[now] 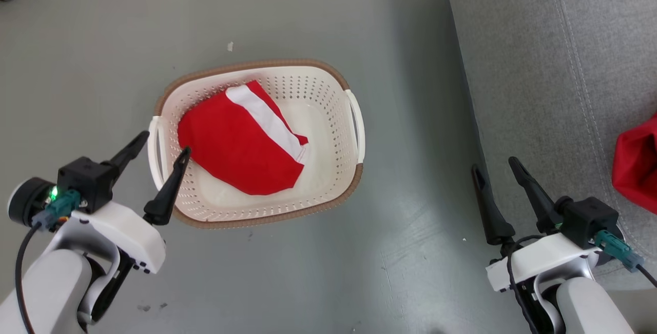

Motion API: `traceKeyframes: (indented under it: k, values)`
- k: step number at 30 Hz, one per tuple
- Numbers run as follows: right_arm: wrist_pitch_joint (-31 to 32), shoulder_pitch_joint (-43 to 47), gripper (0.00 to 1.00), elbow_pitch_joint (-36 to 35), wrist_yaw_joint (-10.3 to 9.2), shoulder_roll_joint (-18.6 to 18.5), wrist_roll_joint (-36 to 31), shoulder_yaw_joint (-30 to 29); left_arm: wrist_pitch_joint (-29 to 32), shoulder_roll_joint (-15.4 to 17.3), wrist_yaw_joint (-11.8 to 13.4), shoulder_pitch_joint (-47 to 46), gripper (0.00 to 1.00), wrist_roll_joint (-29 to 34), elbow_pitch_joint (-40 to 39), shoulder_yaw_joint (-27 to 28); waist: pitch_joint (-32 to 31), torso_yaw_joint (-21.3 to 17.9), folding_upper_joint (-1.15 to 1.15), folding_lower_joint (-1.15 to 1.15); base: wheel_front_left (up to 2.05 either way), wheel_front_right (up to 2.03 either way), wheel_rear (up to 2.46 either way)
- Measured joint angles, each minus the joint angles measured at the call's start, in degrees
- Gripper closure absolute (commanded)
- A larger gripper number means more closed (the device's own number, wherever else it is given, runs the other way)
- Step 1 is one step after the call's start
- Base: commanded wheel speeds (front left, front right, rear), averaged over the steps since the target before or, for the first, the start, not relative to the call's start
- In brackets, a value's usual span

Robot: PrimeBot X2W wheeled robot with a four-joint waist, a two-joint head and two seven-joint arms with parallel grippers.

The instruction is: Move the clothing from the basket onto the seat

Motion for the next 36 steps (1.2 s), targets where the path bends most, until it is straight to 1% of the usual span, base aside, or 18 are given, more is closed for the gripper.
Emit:
traceKeyframes:
  k: [7,17,28,36]
  values:
    - [0.0,-2.4,0.0,-0.2,-0.01,0.0,1.2,1.2,3.2,1.2,0.0,-3.2,0.0,2.1,0.8,-0.9,2.8,-1.5,0.0,0.0,0.0,0.0,0.0]
    - [0.0,-4.6,0.0,-0.2,0.0,0.0,2.1,2.2,6.0,1.2,0.5,-8.1,0.0,3.0,1.7,-0.9,5.3,-2.7,0.0,0.0,0.0,0.0,0.0]
    - [0.0,-4.7,0.0,-0.1,-0.01,0.0,2.9,2.6,9.2,0.9,0.6,-10.3,0.0,3.5,4.4,-2.2,7.2,-3.4,0.0,0.0,0.0,0.0,0.0]
    - [0.0,-6.9,0.0,0.1,0.0,0.0,3.1,3.2,10.9,0.0,0.6,-11.9,0.0,4.1,6.3,-3.4,8.0,-3.5,0.0,0.0,0.0,0.0,0.0]
